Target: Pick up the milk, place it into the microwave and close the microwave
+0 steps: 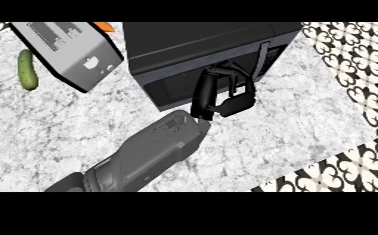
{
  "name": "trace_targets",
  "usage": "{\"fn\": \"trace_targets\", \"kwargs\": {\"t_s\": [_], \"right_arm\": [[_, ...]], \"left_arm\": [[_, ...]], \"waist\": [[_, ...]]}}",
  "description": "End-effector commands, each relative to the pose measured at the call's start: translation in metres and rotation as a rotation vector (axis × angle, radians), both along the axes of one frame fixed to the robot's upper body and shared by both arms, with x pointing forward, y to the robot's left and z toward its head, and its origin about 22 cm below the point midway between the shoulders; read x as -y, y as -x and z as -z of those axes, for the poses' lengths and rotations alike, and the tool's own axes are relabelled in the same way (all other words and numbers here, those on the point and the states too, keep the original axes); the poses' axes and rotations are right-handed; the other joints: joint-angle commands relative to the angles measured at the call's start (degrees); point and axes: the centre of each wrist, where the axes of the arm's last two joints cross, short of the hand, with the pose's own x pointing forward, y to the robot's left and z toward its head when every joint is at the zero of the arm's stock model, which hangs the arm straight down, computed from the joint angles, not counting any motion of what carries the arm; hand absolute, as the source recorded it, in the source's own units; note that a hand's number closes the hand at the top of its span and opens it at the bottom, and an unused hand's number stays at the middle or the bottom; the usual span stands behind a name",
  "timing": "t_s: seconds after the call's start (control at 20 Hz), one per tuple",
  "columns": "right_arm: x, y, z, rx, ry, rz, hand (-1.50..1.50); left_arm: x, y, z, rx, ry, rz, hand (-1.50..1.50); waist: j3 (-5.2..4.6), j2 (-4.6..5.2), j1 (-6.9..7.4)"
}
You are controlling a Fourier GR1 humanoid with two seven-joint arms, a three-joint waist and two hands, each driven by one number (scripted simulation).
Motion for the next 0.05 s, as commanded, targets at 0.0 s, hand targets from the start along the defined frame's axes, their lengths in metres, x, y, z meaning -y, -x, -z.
{"fn": "trace_targets", "kwargs": {"t_s": [0.0], "right_arm": [[-0.0014,-0.0009,-0.0026,0.003,-0.001,-0.008,-1.5]], "left_arm": [[-0.0119,-0.0238,-0.0015,-0.03,-0.008,-0.098,1.5]], "waist": [[-0.09,1.11,-0.15]]}}
